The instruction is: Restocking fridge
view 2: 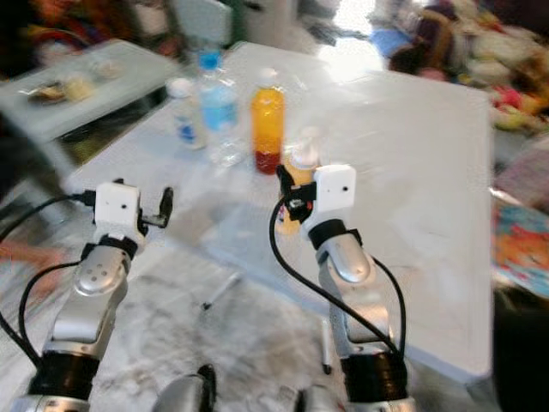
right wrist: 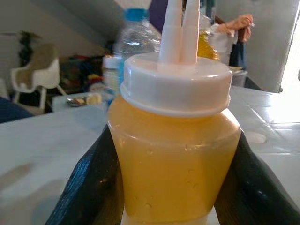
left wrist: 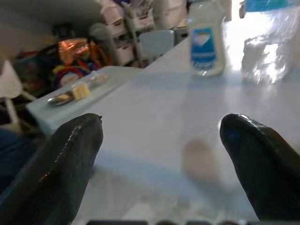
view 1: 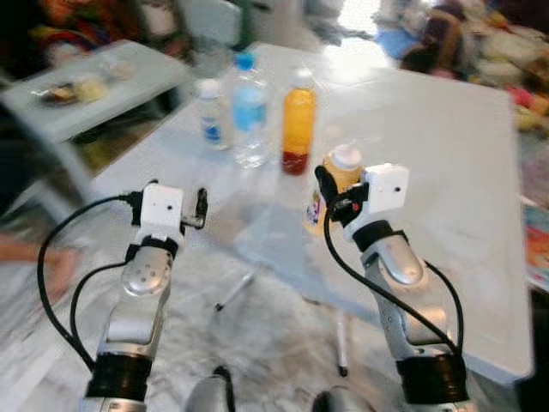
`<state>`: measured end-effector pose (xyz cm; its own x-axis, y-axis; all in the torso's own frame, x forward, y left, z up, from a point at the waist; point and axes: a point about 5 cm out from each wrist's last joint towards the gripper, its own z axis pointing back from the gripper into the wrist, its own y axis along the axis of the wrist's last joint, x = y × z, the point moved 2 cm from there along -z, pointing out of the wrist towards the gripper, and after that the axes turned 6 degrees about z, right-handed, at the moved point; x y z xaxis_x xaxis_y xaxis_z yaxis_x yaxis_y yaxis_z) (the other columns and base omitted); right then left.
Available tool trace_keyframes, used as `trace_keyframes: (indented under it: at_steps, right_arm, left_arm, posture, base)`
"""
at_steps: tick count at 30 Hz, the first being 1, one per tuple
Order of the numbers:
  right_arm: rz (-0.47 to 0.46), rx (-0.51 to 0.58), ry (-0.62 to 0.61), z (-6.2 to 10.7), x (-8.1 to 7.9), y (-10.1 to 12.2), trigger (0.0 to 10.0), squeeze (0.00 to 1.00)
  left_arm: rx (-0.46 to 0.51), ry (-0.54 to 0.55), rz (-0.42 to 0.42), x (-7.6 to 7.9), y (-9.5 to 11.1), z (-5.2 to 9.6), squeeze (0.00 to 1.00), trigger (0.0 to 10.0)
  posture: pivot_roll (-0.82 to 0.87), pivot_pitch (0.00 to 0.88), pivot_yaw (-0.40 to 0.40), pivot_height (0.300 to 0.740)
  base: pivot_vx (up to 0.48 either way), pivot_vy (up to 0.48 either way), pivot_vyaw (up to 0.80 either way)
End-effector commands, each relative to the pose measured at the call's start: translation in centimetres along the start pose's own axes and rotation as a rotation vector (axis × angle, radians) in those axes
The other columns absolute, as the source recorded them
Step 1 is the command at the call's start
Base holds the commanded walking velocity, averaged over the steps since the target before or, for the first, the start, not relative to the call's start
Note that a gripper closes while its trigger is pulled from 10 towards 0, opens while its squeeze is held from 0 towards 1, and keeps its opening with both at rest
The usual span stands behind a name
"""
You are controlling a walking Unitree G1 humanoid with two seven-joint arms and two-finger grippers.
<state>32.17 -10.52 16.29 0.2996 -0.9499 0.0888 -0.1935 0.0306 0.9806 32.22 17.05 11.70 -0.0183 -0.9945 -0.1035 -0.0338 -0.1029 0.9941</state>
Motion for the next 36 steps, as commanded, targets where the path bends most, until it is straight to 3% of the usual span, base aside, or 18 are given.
trace_keyframes:
  at_steps: [1, 18, 21, 29, 36]
  right_arm:
    - [-0.011, -0.01, -0.004, -0.1, 0.0, -0.3, 10.0, 0.0]
    - [0.0, -0.019, -0.01, 0.5, 0.1, -1.3, 10.0, 0.0]
    - [-0.001, -0.035, -0.033, 0.9, 0.7, -1.8, 10.0, 0.0]
    - [0.085, -0.098, -0.057, 2.5, 2.0, -4.3, 10.0, 0.0]
    - [0.101, -0.12, -0.069, 2.8, 2.5, -5.0, 10.0, 0.0]
  left_arm:
    - [0.016, 0.009, -0.012, -0.3, 0.4, -0.2, 0.0, 10.0]
    - [-0.004, 0.012, -0.044, -1.1, -0.5, 0.4, 0.0, 10.0]
    - [-0.024, 0.016, -0.049, -1.3, -1.0, 0.7, 0.0, 10.0]
    - [-0.101, 0.013, -0.072, -1.9, -4.4, 3.5, 0.0, 10.0]
    - [-0.112, 0.022, -0.058, -1.7, -5.0, 3.6, 0.0, 10.0]
  posture:
    - [0.0, 0.018, 0.025, 0.74]
    - [0.03, 0.0, 0.02, 0.74]
    - [0.04, 0.0, 0.007, 0.74]
    - [0.05, 0.0, -0.001, 0.74]
    - [0.04, 0.0, -0.028, 0.74]
  base:
    - [-0.259, 0.0, 0.77]
    - [-0.058, 0.0, 0.77]
    - [0.0, 0.0, 0.76]
    - [0.0, 0.0, 0.76]
    - [0.0, -0.299, 0.76]
